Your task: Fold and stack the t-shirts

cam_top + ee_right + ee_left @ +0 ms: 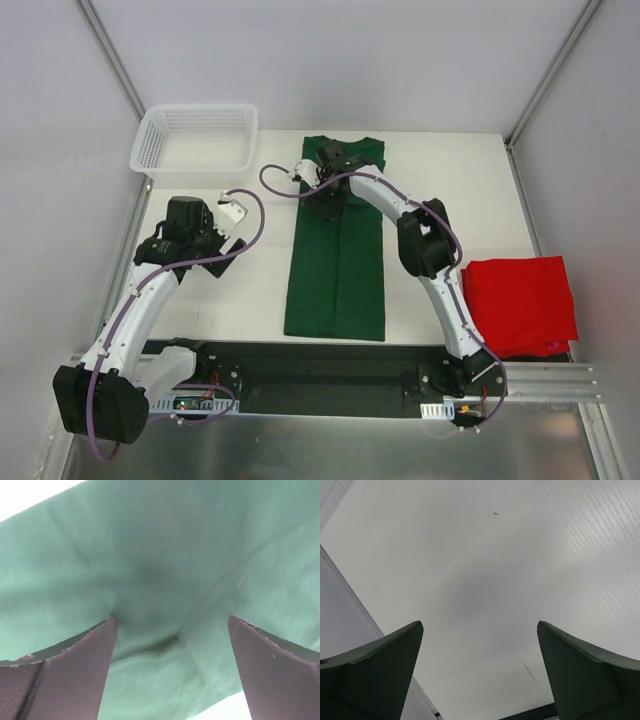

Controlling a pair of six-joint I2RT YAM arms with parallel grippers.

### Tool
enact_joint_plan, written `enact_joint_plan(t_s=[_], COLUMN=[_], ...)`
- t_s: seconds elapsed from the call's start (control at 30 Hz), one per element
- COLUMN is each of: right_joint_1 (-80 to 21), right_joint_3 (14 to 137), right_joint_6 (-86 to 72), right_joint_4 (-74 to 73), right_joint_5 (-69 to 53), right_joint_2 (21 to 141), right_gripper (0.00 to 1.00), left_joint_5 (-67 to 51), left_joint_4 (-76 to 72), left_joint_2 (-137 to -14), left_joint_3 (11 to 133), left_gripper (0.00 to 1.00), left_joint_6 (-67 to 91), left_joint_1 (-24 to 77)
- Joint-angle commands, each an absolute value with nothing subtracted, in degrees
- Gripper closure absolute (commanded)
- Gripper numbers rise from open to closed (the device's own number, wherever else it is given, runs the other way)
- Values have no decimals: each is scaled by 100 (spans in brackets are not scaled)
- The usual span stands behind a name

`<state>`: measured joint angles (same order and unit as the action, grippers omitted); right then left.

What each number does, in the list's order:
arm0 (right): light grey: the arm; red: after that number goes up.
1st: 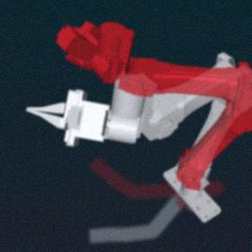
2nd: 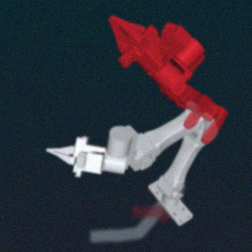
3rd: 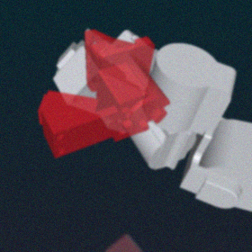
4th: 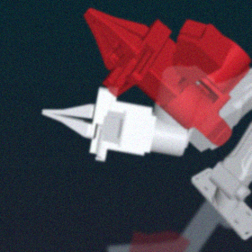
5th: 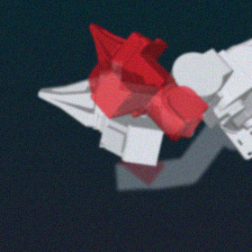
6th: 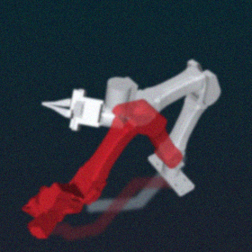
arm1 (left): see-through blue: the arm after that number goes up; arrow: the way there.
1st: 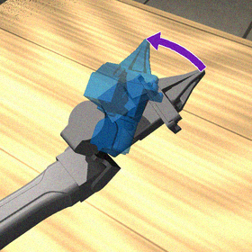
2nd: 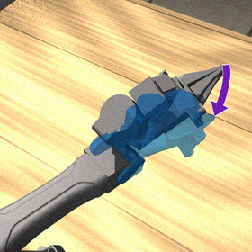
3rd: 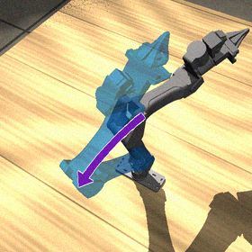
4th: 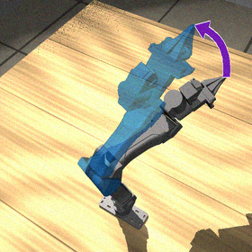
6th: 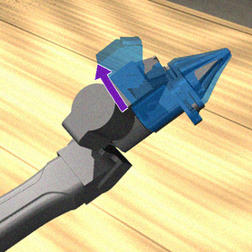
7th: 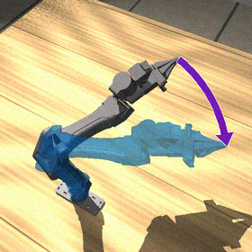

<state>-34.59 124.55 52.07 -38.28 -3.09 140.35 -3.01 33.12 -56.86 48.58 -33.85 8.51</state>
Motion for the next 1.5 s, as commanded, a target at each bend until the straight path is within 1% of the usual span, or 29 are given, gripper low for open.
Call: enact_joint_plan(t_s=[0.0,0.07,0.13,0.27,0.3,0.4,0.43,0.47,0.5,0.53,0.57,0.6,0.63,0.7,0.73,0.83,0.93,0.97,1.03,1.07,1.1,1.13,1.17,1.23,1.27,1.3,1.33,1.37,1.47], right_joint_1=[-3366,-3331,-3279,-3077,-3076,-2954,-2892,-2718,-2603,-2471,-2191,-2058,-1935,-1592,-1513,-1292,-1047,-924,-783,-765,-747,-756,-738,-756,-730,-729,-738,-738,-791], right_joint_3=[11954,11726,11532,10391,9875,9135,8706,8492,8360,8097,7999,7911,7693,7498,7427,7426,7672,7690,7577,7454,7009,6787,6524,5963,5785,5609,5233,5099,4825], right_joint_6=[4731,4510,4211,3938,3911,3929,3911,3859,3815,3745,3657,3604,3560,3524,3551,3726,3805,3814,3657,3578,3499,3463,3463,3428,3297,3209,3182,3060,2989], right_joint_4=[-4288,-4682,-4982,-5334,-5370,-5528,-5546,-5668,-5739,-5809,-5966,-6037,-6090,-6161,-6179,-6319,-6513,-6417,-6067,-5429,-5031,-4618,-3875,-3211,-2521,-2157,-1805,-1167,-521], right_joint_5=[-88,-88,-359,-799,-922,-1019,-1080,-1220,-1622,-1887,-2185,-2798,-3099,-3836,-3945,-4034,-4279,-4324,-3931,-3685,-3091,-2789,-2534,-1970,-1786,-1410,-1258,-1100,-705], right_joint_2=[12843,12352,12017,11067,10674,10179,9908,9801,9722,9590,9554,9528,9501,9440,9422,9466,9492,9466,9186,8967,8495,8194,7965,7378,7217,7042,6927,6752,6854], right_gripper=[4,4,4,4,4,4,4,4,4,4,4,4,4,4,4,4,4,4,4,4,4,4,4,4,4,4,4,4,4], left_joint_5=[-562,-685,-799,-1080,-1125,-1134,-1160,-1308,-1544,-2147,-2449,-2731,-3316,-3820,-4250,-4509,-4587,-4544,-4430,-4090,-3887,-3659,-3421,-2737,-2446,-2182,-1640,-1382,-739], left_joint_4=[3349,3357,3366,3471,3498,3621,3665,3709,3813,3858,3919,3963,4060,4078,4078,4096,4105,4087,4008,3695,3448,3228,3078,2858,2622,2193,1927,1681,811], left_joint_2=[-5703,-5844,-5941,-6502,-6617,-7065,-7197,-7433,-7540,-7628,-7812,-7918,-8006,-8173,-8200,-8166,-7727,-7404,-6990,-6474,-6173,-5865,-5419,-5362,-5248,-5212,-5186,-5194,-5256], left_joint_3=[4904,5044,5237,5642,5721,5924,5985,6029,6064,6108,6108,6100,6056,5942,5811,5687,5686,5687,5634,5555,5302,5161,5063,5107,5037,4862,4773,4659,4211], left_gripper=[1,1,1,1,1,1,1,1,1,1,1,1,1,1,1,1,1,1,0,1,1,1,0,1,1,1,1,1,1], left_joint_6=[-3279,-3182,-3120,-3041,-3032,-3015,-2962,-2918,-2848,-2639,-2558,-2471,-2400,-2338,-2347,-2408,-2426,-2434,-2417,-2321,-2225,-2119,-2092,-1734,-1610,-1513,-1329,-1258,-1011], left_joint_1=[800,800,800,843,879,1264,1492,1546,1564,1564,1564,1564,1556,1529,1477,1292,994,915,678,607,537,467,431,230,168,132,106,88,79])
